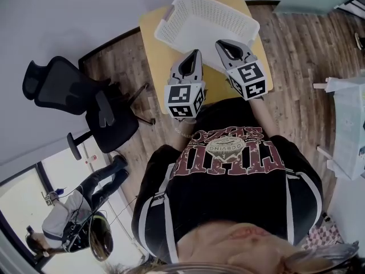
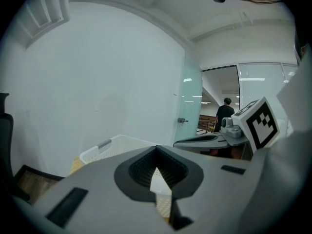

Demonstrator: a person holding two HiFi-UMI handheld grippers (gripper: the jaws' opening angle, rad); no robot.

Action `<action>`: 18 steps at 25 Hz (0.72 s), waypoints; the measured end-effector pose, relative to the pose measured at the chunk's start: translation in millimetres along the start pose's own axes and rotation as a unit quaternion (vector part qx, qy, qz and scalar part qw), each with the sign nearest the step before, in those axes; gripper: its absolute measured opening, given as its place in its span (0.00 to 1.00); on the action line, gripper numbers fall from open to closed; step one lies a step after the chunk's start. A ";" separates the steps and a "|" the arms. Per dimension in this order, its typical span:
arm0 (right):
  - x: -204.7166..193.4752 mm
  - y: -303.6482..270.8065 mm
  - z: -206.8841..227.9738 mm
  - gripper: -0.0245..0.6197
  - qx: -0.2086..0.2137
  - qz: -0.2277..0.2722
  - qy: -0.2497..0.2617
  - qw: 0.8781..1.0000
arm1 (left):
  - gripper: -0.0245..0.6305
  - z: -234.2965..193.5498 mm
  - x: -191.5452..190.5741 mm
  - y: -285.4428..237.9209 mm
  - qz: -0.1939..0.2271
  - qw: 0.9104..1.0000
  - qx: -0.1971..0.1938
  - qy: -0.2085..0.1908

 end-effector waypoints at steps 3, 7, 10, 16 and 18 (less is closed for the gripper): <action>-1.1 3.6 8.5 0.07 -0.011 0.000 -0.009 1.000 | 0.10 4.9 0.2 -6.5 -0.004 1.000 -0.011 -0.002; -3.0 10.7 18.0 0.07 -0.024 0.002 -0.019 1.000 | 0.10 11.9 0.6 -12.9 -0.007 1.000 -0.023 -0.006; -4.8 16.2 24.3 0.07 -0.033 0.003 -0.028 0.999 | 0.10 17.6 1.1 -17.2 -0.009 0.999 -0.032 -0.008; -7.9 29.1 36.5 0.06 -0.060 0.004 -0.027 0.998 | 0.10 30.0 -0.1 -24.3 -0.013 0.999 -0.048 -0.012; -9.5 31.9 40.1 0.06 -0.064 0.004 -0.029 0.997 | 0.10 33.3 -0.3 -26.5 -0.014 0.999 -0.051 -0.013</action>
Point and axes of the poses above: the fingertips, and each gripper's own axes: y backward along the fingers, z to its right, x out of its top, the point moved 1 cm from there along y, backward along the fingers, and after that the axes turned 5 degrees about -z, right-handed, at the moved point
